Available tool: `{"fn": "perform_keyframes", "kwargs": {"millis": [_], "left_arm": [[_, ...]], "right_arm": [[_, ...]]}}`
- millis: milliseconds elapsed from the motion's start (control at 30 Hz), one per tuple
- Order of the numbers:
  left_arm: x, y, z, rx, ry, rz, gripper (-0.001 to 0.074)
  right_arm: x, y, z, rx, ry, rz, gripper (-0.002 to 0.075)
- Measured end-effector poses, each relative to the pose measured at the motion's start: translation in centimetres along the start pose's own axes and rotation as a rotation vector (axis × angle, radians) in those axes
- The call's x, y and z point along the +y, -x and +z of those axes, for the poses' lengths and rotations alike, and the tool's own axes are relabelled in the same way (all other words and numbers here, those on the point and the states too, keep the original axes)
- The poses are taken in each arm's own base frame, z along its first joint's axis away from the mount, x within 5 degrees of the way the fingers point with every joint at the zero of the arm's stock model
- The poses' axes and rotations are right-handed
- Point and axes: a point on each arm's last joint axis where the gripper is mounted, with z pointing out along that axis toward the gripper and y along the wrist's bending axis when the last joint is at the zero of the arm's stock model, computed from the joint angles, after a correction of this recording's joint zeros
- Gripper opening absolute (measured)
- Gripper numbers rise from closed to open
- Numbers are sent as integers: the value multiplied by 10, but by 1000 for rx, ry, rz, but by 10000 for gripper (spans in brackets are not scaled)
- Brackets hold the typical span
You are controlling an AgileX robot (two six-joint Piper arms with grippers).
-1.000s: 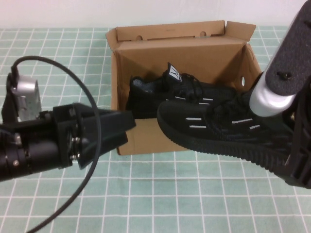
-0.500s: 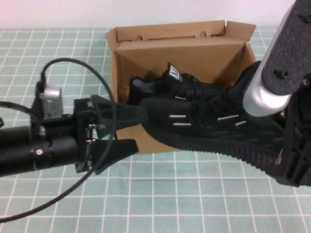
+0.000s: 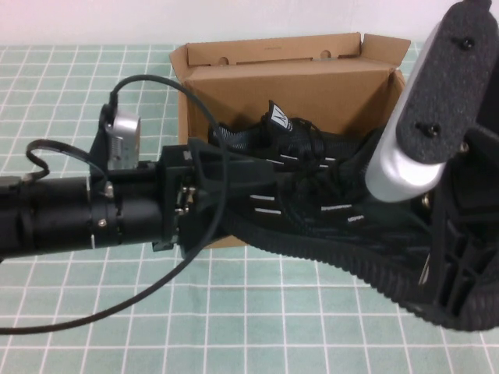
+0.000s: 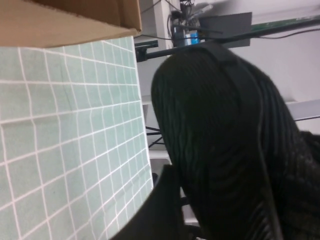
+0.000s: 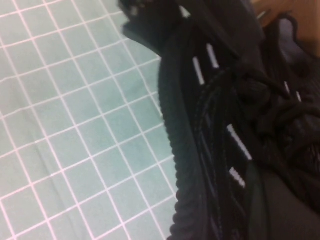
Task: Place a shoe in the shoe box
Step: Hand over the shoe
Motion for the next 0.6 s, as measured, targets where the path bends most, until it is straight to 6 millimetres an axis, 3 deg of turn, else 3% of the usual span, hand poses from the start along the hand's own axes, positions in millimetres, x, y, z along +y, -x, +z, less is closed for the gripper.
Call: {"fn": "perform_keyframes", "kwargs": {"millis": [67,133,200,300,333,500,600], "left_arm": [[0,0,2,-1,7,6,653],[0,-1,4,-2,14,11,585],[1,0,3,-10,20,20,455],[2,1,3,-23,26,32,189],[1,1,4,-25,22,36,139],[1,1,4,-27,22,47,137],[3,1,6,-21,26,58,137]], "right_arm": [[0,0,0,4,3,0,0],[0,-1,0,10,5,-2,0],[1,-2,0,24,8,-2,0],[1,-5,0,53,10,-6,0],[1,-6,0,63,11,-6,0],[3,-7,4,94,29,20,6],[6,-9,12,137,64,92,127]]}}
